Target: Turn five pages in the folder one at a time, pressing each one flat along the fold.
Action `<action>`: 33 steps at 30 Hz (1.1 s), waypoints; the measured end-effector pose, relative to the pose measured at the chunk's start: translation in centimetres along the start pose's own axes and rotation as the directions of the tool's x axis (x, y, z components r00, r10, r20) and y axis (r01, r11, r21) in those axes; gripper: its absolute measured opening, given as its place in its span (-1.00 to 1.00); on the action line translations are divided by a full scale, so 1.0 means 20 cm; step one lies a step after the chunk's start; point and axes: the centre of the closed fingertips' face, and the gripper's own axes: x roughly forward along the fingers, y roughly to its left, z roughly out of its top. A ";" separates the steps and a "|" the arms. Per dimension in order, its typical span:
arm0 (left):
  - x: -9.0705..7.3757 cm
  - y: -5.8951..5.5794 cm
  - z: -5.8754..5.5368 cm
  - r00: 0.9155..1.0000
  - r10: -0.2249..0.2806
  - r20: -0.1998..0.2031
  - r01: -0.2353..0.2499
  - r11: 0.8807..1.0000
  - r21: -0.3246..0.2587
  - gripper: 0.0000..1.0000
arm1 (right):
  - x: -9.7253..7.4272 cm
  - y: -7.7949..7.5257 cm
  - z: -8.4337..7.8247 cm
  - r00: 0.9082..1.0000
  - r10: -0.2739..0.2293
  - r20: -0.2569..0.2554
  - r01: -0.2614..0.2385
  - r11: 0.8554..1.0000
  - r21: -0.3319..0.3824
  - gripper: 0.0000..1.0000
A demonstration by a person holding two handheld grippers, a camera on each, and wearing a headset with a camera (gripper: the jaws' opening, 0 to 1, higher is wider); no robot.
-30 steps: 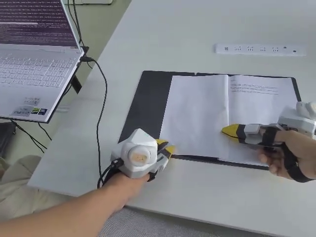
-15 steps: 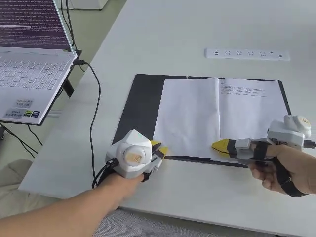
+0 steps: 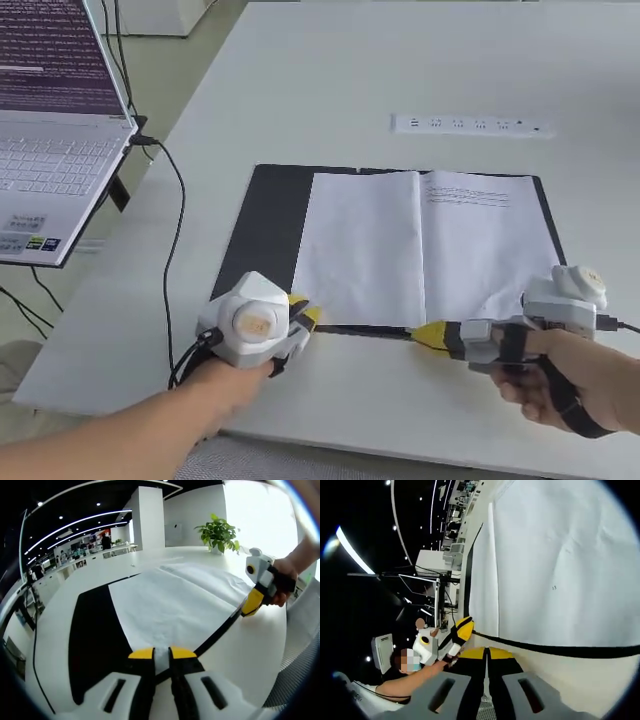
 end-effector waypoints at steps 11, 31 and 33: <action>-0.03 -0.01 0.02 0.997 0.004 -0.075 -0.012 0.995 -0.103 -0.81 | -0.27 0.11 0.09 0.981 -0.057 0.183 0.089 0.981 -0.171 -1.00; -0.36 -0.12 0.24 0.999 -0.027 -0.024 0.025 0.995 -0.098 0.04 | -0.73 0.11 0.14 0.805 -0.302 0.511 0.561 0.670 -0.486 0.21; -0.38 -0.13 0.26 1.000 -0.024 -0.017 0.022 0.996 -0.084 0.17 | -0.75 0.10 0.14 0.786 -0.318 0.531 0.591 0.639 -0.492 0.37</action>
